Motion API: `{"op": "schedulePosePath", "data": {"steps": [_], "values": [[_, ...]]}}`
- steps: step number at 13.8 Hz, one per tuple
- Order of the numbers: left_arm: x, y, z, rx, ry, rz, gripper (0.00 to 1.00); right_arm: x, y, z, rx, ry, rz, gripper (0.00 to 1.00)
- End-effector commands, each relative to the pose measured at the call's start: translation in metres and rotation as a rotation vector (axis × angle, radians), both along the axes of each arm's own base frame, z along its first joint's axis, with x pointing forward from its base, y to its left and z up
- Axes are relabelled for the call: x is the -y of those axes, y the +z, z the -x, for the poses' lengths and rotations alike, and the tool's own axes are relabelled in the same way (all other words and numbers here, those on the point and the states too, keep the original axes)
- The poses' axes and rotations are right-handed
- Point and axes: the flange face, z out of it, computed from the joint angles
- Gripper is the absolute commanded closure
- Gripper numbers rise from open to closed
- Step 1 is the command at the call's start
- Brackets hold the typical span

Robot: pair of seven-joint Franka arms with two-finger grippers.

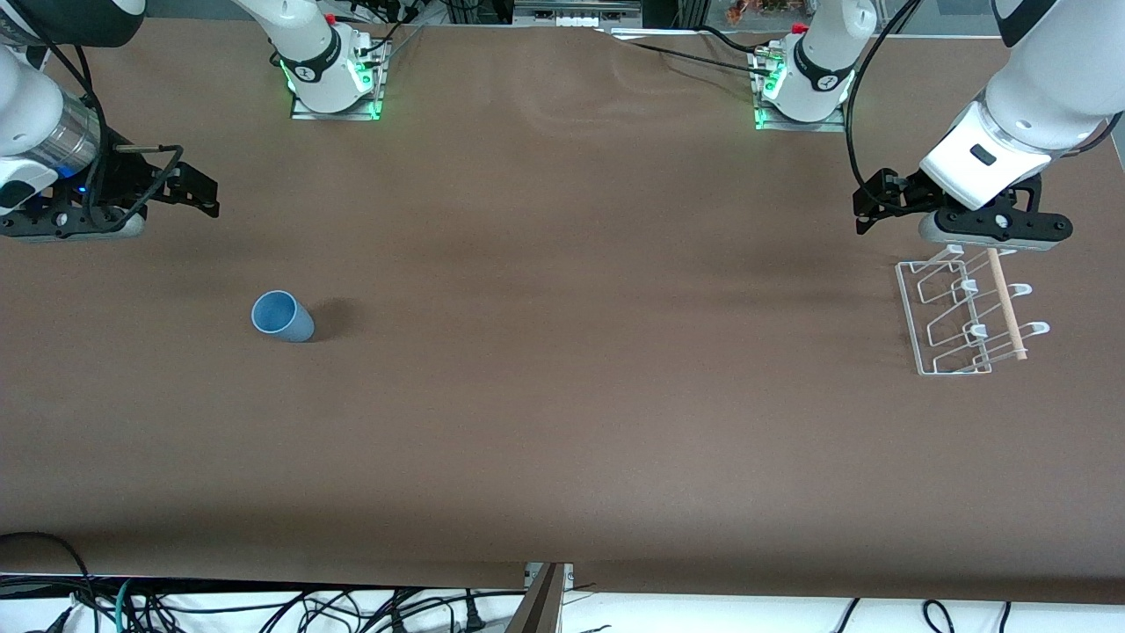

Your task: Transfer cup to left arm and place on rack

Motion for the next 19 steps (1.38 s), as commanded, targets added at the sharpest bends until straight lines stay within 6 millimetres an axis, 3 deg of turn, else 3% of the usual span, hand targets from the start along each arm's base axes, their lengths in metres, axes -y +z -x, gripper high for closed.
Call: {"op": "schedulePosePath", "data": {"steps": [1,12,19], "values": [[-0.001,0.005,-0.002,0.001,0.003,-0.010,0.00,0.001,0.005,-0.002,-0.002,0.011,0.012,0.01],[-0.001,0.006,-0.001,0.001,0.005,-0.011,0.00,0.001,0.006,-0.002,-0.001,0.011,0.012,0.01],[0.000,0.004,-0.001,-0.003,0.001,-0.011,0.00,0.005,-0.005,-0.007,-0.015,0.003,0.013,0.01]]}}
